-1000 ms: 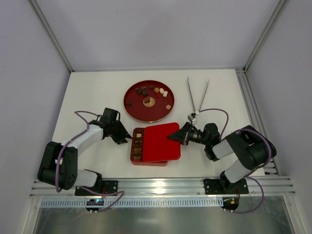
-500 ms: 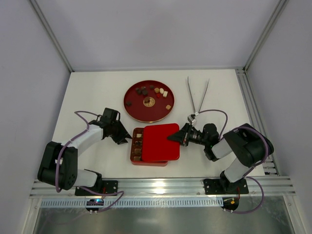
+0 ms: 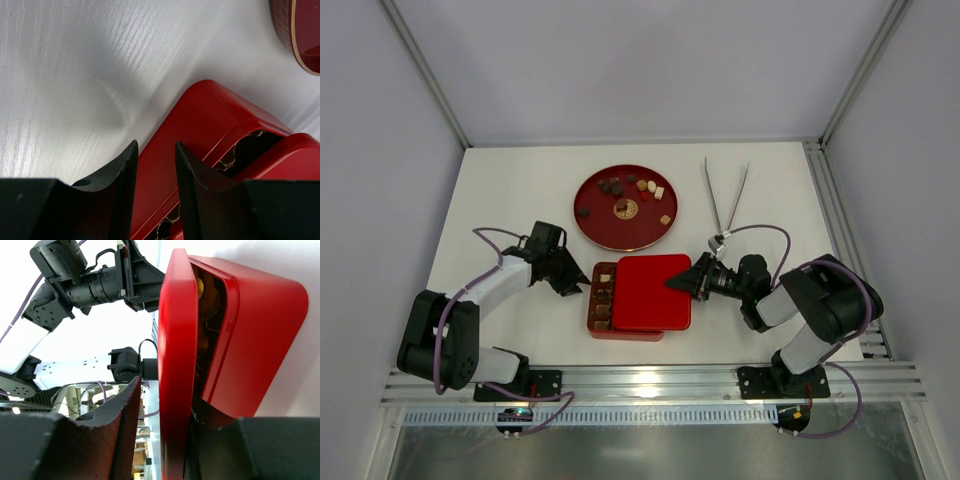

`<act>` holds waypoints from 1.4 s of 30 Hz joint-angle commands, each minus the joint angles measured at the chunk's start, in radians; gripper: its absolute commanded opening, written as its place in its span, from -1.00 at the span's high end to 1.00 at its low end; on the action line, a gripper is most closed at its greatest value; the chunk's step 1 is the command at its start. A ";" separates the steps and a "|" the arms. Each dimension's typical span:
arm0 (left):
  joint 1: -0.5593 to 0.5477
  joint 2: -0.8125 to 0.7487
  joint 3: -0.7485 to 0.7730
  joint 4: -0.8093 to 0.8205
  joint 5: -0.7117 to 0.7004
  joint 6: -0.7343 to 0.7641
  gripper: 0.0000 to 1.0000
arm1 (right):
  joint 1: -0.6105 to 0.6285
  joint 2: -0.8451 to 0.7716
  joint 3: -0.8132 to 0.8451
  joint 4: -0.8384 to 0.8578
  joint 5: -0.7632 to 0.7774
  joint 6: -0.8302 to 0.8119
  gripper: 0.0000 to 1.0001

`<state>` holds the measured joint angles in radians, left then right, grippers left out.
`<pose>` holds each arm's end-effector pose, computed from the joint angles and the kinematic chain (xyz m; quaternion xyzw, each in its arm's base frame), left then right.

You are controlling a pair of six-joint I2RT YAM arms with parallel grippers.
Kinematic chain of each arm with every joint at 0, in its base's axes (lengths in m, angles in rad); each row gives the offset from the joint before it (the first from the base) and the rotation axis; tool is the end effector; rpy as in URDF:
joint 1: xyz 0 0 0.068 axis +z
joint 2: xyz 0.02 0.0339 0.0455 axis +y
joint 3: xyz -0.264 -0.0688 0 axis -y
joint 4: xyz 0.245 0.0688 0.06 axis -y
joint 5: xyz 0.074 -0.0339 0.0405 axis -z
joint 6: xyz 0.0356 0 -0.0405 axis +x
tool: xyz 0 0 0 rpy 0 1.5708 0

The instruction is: Pack the chocolate

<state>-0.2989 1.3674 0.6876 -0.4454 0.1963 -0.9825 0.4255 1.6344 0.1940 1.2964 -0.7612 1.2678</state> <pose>0.2291 -0.0779 0.1664 -0.3049 0.9217 -0.2081 0.1192 0.1965 0.1160 0.1275 0.0651 0.7401 0.6412 0.1921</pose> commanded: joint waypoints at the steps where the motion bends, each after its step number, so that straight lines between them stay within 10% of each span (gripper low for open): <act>1: 0.000 -0.016 0.010 0.007 0.017 0.018 0.28 | -0.005 -0.071 -0.002 0.037 0.010 -0.102 0.27; 12: 0.001 -0.011 0.012 0.010 0.023 0.012 0.28 | -0.005 -0.286 0.111 -0.616 0.079 -0.354 0.17; 42: 0.001 0.004 0.007 0.030 0.040 -0.002 0.23 | 0.071 -0.157 0.297 -0.941 0.129 -0.492 0.07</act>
<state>-0.2989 1.3678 0.6876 -0.4446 0.2062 -0.9844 0.4793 1.4555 0.4652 0.3893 -0.6666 0.8162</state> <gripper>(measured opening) 0.381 0.469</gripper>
